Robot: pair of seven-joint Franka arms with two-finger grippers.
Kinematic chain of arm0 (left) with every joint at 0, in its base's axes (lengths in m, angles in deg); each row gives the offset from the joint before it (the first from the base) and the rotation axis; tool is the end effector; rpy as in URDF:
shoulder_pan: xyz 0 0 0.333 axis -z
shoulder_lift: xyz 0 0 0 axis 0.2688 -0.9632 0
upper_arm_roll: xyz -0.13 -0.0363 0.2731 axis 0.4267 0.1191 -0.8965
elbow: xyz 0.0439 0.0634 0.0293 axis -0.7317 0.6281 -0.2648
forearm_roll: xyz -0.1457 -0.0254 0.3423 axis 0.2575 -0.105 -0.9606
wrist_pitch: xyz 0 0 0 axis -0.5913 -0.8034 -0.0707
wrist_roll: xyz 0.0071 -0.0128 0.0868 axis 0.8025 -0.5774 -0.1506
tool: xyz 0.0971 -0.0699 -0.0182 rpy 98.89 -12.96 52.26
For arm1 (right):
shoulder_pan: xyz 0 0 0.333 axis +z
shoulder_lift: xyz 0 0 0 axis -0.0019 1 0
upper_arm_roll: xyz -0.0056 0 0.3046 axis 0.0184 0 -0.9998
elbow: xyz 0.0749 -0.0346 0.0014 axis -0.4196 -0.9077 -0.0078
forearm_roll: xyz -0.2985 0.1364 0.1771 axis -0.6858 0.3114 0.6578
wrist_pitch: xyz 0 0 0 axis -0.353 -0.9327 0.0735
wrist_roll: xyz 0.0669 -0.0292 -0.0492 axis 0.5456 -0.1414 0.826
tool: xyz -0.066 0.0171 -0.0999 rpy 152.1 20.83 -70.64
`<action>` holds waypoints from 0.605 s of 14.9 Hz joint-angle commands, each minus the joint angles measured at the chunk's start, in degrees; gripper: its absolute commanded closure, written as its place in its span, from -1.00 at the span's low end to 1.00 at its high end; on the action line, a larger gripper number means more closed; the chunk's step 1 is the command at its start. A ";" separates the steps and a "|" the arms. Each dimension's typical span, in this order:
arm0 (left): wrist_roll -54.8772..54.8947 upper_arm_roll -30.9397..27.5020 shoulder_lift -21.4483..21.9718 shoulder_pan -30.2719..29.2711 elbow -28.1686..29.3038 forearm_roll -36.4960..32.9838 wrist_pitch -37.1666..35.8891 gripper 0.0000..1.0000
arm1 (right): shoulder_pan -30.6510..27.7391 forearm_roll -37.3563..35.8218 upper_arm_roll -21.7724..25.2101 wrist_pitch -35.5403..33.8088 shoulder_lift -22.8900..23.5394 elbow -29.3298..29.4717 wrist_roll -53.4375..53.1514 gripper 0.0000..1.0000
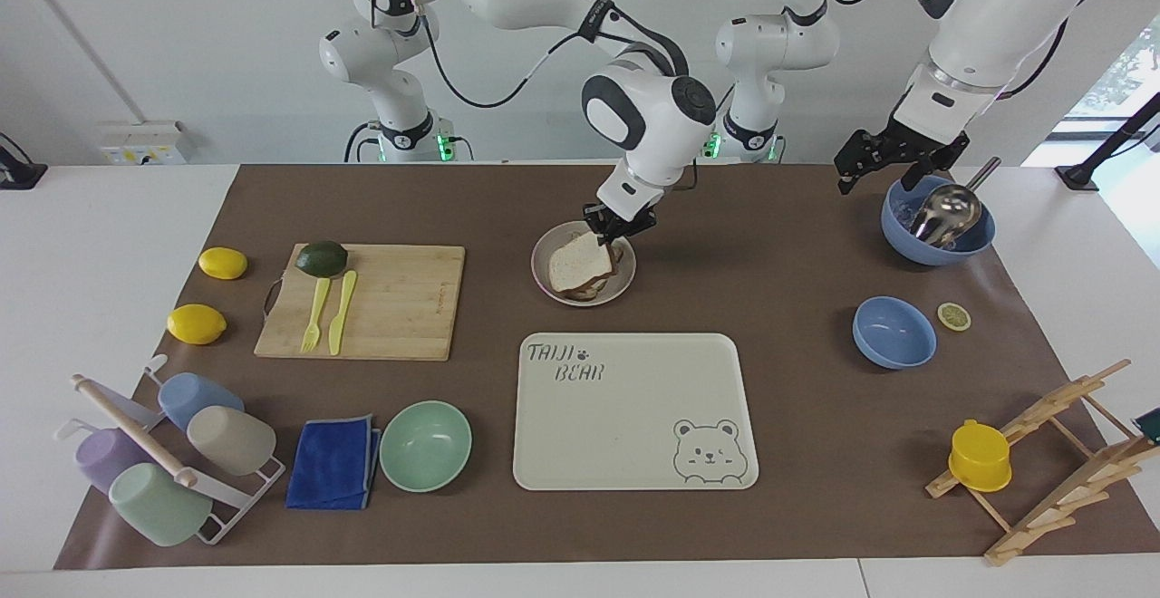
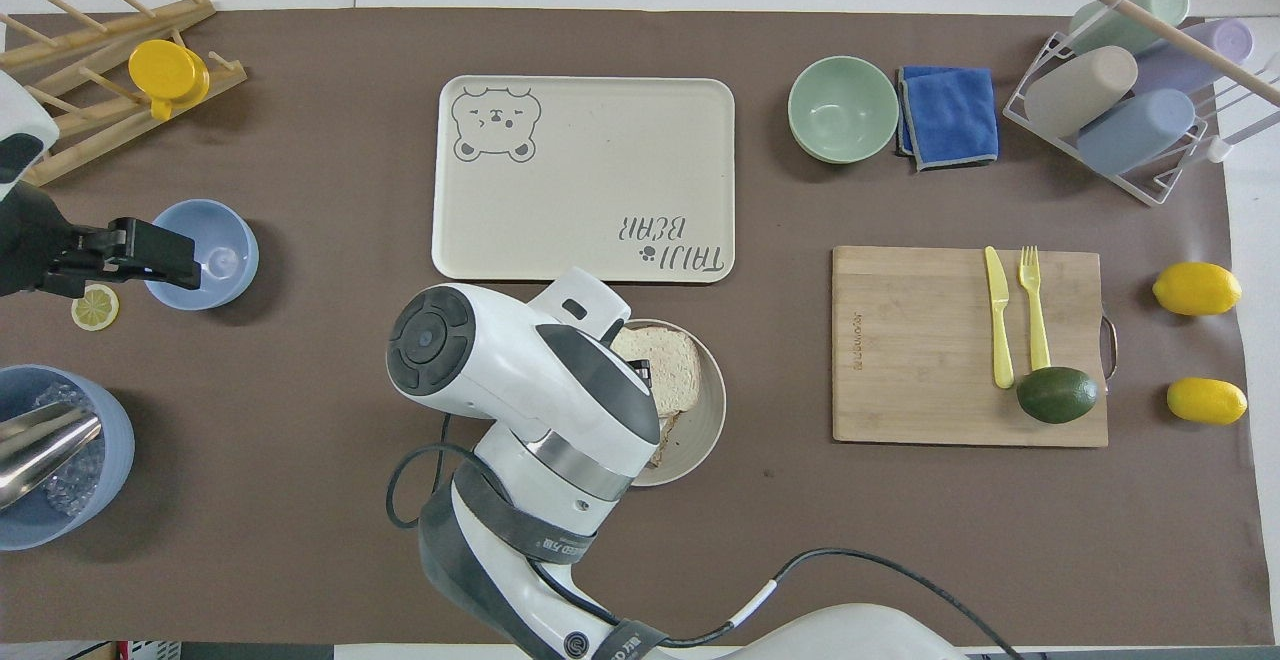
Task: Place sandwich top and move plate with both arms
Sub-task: 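Lower the bread slice onto the egg toast and open the right gripper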
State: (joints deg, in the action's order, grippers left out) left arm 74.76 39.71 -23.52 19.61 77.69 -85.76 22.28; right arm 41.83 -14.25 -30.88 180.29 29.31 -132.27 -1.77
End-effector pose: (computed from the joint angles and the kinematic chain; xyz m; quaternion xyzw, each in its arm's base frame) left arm 0.5095 -0.0660 0.5881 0.9995 -0.0068 -0.0315 0.0055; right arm 0.4458 0.4568 0.3605 0.9898 0.0389 -0.0585 0.1238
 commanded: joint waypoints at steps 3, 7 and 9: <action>-0.02 0.16 2.94 -0.32 4.54 -0.74 2.58 -1.00 | -0.19 3.57 -0.19 5.61 -1.62 -4.68 -2.65 -0.02; 0.07 0.16 3.46 -0.24 6.12 -0.74 3.81 -1.00 | -2.20 3.75 0.24 7.63 -3.98 -3.53 -1.95 -1.00; 0.07 0.25 3.46 0.38 6.91 -0.74 4.33 -1.00 | -9.21 4.71 -0.02 6.85 -8.10 -3.53 -0.02 -1.00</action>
State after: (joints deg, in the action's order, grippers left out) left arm 74.76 39.82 -22.10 19.66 81.39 -85.77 24.59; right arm 39.38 -11.84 -30.17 187.39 26.61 -134.37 -3.54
